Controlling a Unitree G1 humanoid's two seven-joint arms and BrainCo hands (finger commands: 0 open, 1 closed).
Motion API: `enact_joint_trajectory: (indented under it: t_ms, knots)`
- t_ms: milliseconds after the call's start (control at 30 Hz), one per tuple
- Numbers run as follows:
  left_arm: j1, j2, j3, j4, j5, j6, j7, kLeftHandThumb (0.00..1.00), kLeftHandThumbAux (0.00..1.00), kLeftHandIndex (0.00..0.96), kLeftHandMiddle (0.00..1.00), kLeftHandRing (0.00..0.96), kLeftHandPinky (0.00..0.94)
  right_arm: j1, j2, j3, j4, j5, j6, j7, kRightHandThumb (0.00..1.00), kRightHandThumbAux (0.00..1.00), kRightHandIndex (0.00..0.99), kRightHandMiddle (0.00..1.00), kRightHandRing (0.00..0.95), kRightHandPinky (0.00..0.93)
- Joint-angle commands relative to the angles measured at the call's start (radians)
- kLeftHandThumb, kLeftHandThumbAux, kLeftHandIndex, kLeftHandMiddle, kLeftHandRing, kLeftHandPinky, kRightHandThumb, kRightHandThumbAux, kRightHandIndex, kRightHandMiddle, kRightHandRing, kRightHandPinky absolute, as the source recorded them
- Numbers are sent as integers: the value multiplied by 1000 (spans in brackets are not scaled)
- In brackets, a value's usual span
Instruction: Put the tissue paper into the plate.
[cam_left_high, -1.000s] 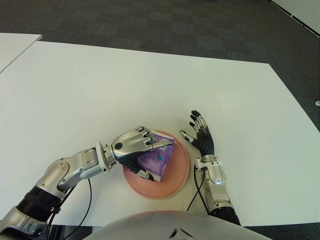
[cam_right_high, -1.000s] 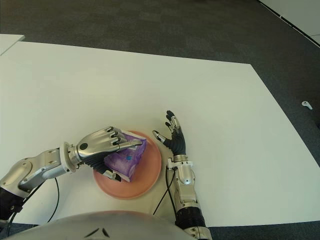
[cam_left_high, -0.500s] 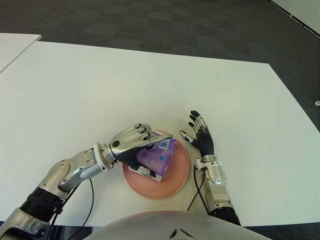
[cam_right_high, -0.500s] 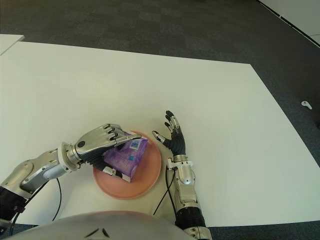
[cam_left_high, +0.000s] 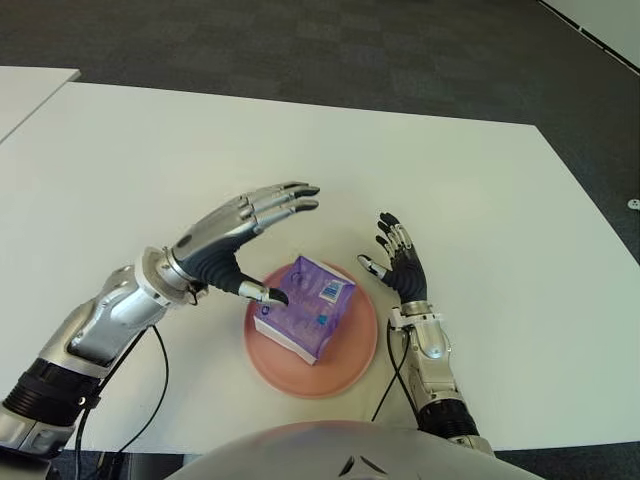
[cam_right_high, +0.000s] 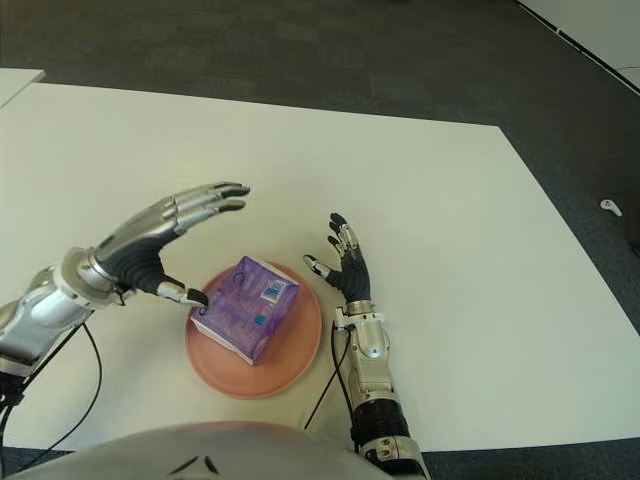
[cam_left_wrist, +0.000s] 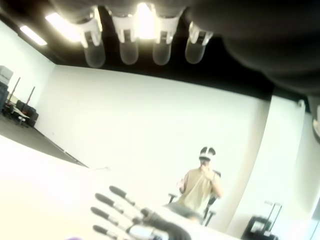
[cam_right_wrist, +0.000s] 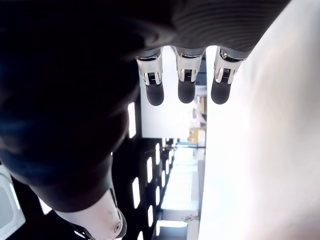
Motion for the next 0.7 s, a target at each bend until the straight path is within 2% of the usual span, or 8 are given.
enact_joint_trajectory:
  t_ms: [33,167,233,300,367,400,500,700]
  knots:
    - [44,20,119,-151,-337,400,-80,172,351,0,0,0,9,62,-11,2,110,-16,-7,15,0,878,2,0,0,42]
    - [-103,-56,133,-310,-476,737,44,183,387,0,0,0,18,60,-10,3,110,-22,-5,8,0,873,0,0,0,37]
    - [-148,-87,128,-347,-520,808,73,189,405,0,0,0,16,60,-10,3,109,-23,-5,7,0,870,0,0,0,34]
    - [-53,-80,185,-392,-554,698,68,197,424,0,0,0,9,58,-10,6,112,-22,-12,11,0,868,0,0,0,29]
    - [135,-112,271,-369,-609,450,11,202,439,0,0,0,4,61,-11,9,104,-22,-2,14,0,861,0,0,0,20]
    - [194,-127,328,-383,-625,404,9,204,445,0,0,0,3,62,-12,12,103,-22,0,18,0,858,0,0,0,14]
    - [169,-126,431,-360,-719,443,-4,154,418,0,0,0,0,79,-7,22,62,-34,46,2,0,832,0,0,0,4]
    - [34,-118,446,-287,-780,515,-49,141,358,0,0,0,0,93,-3,26,28,-38,87,-15,0,791,0,0,0,0]
